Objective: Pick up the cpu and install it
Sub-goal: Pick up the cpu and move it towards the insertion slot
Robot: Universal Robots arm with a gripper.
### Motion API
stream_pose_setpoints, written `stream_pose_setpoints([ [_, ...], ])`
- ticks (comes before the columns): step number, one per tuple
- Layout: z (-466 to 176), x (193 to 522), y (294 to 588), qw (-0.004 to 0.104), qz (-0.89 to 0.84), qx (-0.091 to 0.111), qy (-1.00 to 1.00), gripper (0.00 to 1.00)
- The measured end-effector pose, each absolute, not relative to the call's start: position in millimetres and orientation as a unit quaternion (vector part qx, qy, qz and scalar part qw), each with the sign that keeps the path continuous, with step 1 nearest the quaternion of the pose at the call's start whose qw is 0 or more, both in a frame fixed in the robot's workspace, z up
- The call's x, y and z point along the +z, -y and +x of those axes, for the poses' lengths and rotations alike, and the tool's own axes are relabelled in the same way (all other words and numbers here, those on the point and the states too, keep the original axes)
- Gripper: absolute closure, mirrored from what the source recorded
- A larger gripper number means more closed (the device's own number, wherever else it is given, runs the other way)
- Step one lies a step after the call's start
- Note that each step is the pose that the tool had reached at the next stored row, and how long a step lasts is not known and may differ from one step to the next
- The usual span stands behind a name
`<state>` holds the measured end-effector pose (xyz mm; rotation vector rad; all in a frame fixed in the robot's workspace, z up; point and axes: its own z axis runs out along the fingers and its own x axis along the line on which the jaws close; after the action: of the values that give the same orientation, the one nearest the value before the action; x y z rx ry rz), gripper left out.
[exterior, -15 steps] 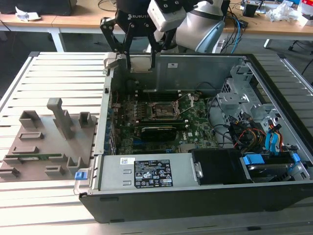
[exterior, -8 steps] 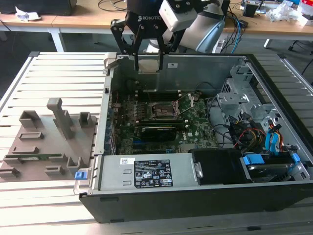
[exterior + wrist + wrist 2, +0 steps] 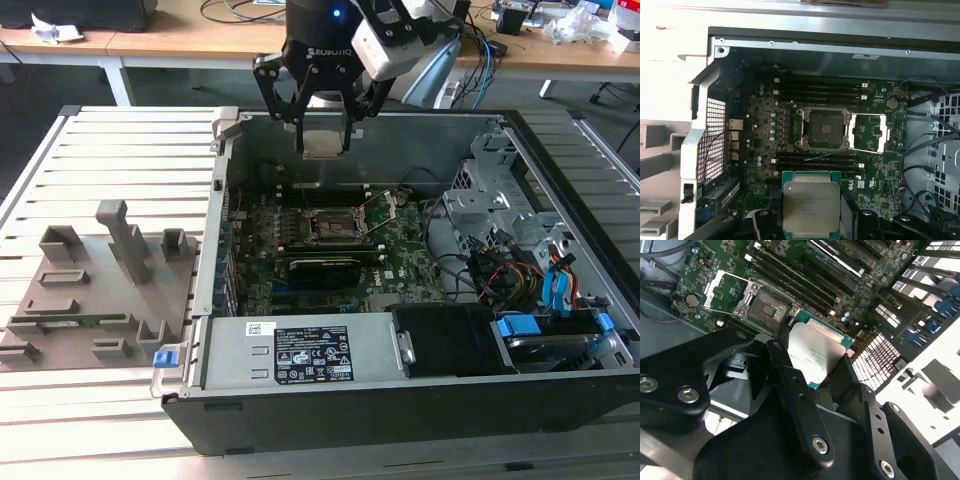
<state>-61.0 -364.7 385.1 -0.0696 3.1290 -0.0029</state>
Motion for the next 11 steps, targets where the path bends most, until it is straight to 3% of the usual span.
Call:
stream_pose_setpoints([
  [11,-23,364,360,0.004,-0.022,-0.001,-1.0,0.45],
])
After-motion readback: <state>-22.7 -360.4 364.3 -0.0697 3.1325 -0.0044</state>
